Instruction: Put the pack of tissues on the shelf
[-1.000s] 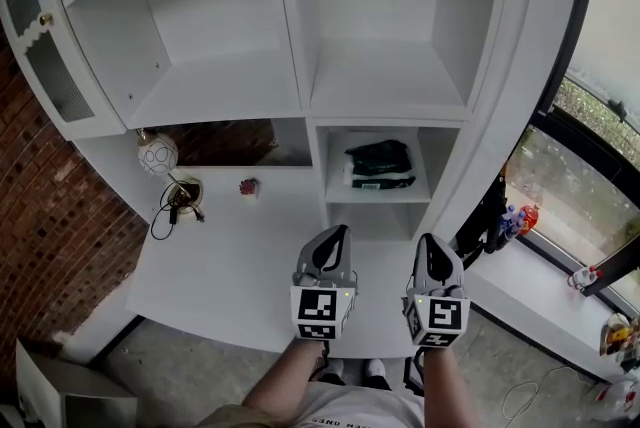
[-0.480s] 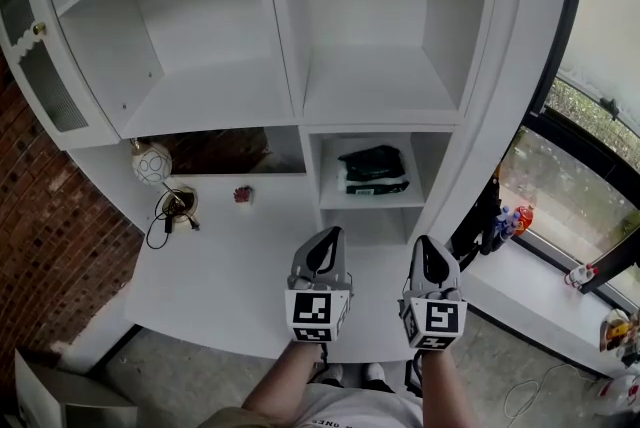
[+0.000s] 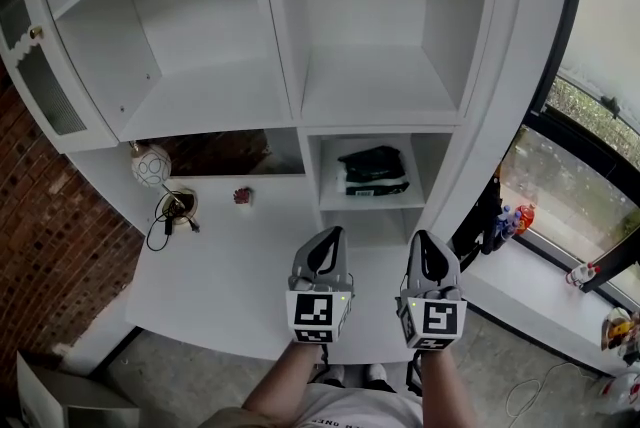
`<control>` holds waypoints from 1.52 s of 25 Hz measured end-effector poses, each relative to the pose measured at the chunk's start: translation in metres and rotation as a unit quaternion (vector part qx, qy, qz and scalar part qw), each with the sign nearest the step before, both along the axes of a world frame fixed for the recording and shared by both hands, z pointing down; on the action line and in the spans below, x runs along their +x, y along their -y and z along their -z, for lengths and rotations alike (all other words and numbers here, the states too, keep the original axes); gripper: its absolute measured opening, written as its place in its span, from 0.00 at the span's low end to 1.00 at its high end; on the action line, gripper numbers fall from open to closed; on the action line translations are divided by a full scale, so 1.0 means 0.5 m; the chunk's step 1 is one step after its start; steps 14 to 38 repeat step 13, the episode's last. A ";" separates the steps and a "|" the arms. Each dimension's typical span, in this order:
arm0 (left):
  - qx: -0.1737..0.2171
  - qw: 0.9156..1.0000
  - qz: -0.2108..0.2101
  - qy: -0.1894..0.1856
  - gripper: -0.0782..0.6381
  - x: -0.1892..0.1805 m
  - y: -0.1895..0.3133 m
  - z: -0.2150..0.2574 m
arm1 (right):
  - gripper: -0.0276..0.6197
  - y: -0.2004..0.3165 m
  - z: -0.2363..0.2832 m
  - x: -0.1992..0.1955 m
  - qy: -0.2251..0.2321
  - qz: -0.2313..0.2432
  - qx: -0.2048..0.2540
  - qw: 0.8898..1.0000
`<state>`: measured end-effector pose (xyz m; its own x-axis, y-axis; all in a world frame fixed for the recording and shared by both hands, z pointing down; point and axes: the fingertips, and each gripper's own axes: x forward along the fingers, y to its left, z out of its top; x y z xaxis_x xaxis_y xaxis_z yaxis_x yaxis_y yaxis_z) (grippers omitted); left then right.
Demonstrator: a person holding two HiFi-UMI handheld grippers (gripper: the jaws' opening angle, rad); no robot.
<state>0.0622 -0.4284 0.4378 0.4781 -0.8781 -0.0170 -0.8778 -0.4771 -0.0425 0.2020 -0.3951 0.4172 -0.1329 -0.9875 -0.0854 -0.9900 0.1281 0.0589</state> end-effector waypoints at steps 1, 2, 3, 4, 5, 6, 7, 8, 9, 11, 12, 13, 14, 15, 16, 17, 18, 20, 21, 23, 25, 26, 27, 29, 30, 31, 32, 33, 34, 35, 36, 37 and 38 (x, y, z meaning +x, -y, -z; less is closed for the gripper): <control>-0.001 1.000 0.000 0.004 0.12 0.000 0.000 -0.001 | 0.04 0.000 0.002 -0.001 -0.001 0.000 0.001 1.000; 0.000 1.000 0.000 0.007 0.12 0.000 0.000 0.000 | 0.04 0.000 0.004 -0.001 -0.002 0.001 0.001 1.000; 0.000 1.000 0.000 0.009 0.12 0.000 0.001 0.002 | 0.04 0.000 0.005 -0.001 -0.003 0.001 0.002 1.000; 0.001 1.000 0.000 0.010 0.12 0.001 0.001 0.002 | 0.04 0.000 0.007 -0.001 -0.004 0.002 0.003 1.000; 0.001 1.000 -0.001 0.010 0.12 0.002 0.001 0.002 | 0.04 0.000 0.008 -0.001 -0.004 0.002 0.004 1.000; 0.001 1.000 -0.001 0.010 0.12 0.003 0.001 0.002 | 0.04 0.000 0.009 -0.001 -0.004 0.003 0.005 1.000; 0.001 1.000 -0.003 0.011 0.12 0.005 0.001 0.000 | 0.04 -0.001 0.009 0.000 -0.003 0.003 0.006 1.000; 0.000 1.000 -0.004 0.012 0.12 0.007 0.001 -0.001 | 0.04 -0.001 0.010 0.000 -0.003 0.004 0.006 1.000; -0.001 1.000 -0.005 0.013 0.12 0.008 0.001 -0.001 | 0.04 0.000 0.010 0.000 -0.004 0.004 0.006 1.000; -0.003 1.000 -0.006 0.014 0.12 0.010 0.001 -0.003 | 0.04 0.000 0.011 -0.002 -0.005 0.006 0.006 1.000; -0.003 1.000 -0.006 0.015 0.12 0.010 0.001 -0.003 | 0.04 0.001 0.011 -0.002 -0.006 0.006 0.006 1.000; -0.004 1.000 -0.006 0.015 0.12 0.010 0.002 -0.004 | 0.04 0.001 0.012 -0.003 -0.007 0.007 0.005 1.000; -0.004 1.000 -0.006 0.015 0.12 0.010 0.002 -0.004 | 0.04 0.001 0.012 -0.003 -0.007 0.007 0.005 1.000; -0.004 1.000 -0.006 0.015 0.12 0.010 0.002 -0.004 | 0.04 0.001 0.012 -0.003 -0.007 0.007 0.005 1.000; -0.004 1.000 -0.006 0.015 0.12 0.010 0.002 -0.004 | 0.04 0.001 0.012 -0.003 -0.007 0.007 0.005 1.000; -0.004 1.000 -0.006 0.015 0.12 0.010 0.002 -0.004 | 0.04 0.001 0.012 -0.003 -0.007 0.007 0.005 1.000; -0.004 1.000 -0.006 0.015 0.12 0.010 0.002 -0.004 | 0.04 0.001 0.012 -0.003 -0.007 0.007 0.005 1.000; -0.004 1.000 -0.006 0.015 0.12 0.010 0.002 -0.004 | 0.04 0.001 0.012 -0.003 -0.007 0.007 0.005 1.000; -0.004 1.000 -0.006 0.015 0.12 0.010 0.002 -0.004 | 0.04 0.001 0.012 -0.003 -0.007 0.007 0.005 1.000; -0.004 1.000 -0.006 0.015 0.12 0.010 0.002 -0.004 | 0.04 0.001 0.012 -0.003 -0.007 0.007 0.005 1.000; -0.004 1.000 -0.006 0.015 0.12 0.010 0.002 -0.004 | 0.04 0.001 0.012 -0.003 -0.007 0.007 0.005 1.000; -0.004 1.000 -0.006 0.015 0.12 0.010 0.002 -0.004 | 0.04 0.001 0.012 -0.003 -0.007 0.007 0.005 1.000; -0.004 1.000 -0.006 0.015 0.12 0.010 0.002 -0.004 | 0.04 0.001 0.012 -0.003 -0.007 0.007 0.005 1.000; -0.004 1.000 -0.006 0.015 0.12 0.010 0.002 -0.004 | 0.04 0.001 0.012 -0.003 -0.007 0.007 0.005 1.000; -0.004 1.000 -0.006 0.015 0.12 0.010 0.002 -0.004 | 0.04 0.001 0.012 -0.003 -0.007 0.007 0.005 1.000; -0.004 1.000 -0.006 0.015 0.12 0.010 0.002 -0.004 | 0.04 0.001 0.012 -0.003 -0.007 0.007 0.005 1.000; -0.004 1.000 -0.006 0.015 0.12 0.010 0.002 -0.004 | 0.04 0.001 0.012 -0.003 -0.007 0.007 0.005 1.000; -0.004 1.000 -0.006 0.015 0.12 0.010 0.002 -0.004 | 0.04 0.001 0.012 -0.003 -0.007 0.007 0.005 1.000; -0.004 1.000 -0.006 0.015 0.12 0.010 0.002 -0.004 | 0.04 0.001 0.012 -0.003 -0.007 0.007 0.005 1.000; -0.004 1.000 -0.006 0.015 0.12 0.010 0.002 -0.004 | 0.04 0.001 0.012 -0.003 -0.007 0.007 0.005 1.000; -0.004 1.000 -0.006 0.015 0.12 0.010 0.002 -0.004 | 0.04 0.001 0.012 -0.003 -0.007 0.007 0.005 1.000; -0.004 1.000 -0.006 0.015 0.12 0.010 0.002 -0.004 | 0.04 0.001 0.012 -0.003 -0.007 0.007 0.005 1.000; -0.004 1.000 -0.006 0.015 0.12 0.010 0.002 -0.004 | 0.04 0.001 0.012 -0.003 -0.007 0.007 0.005 1.000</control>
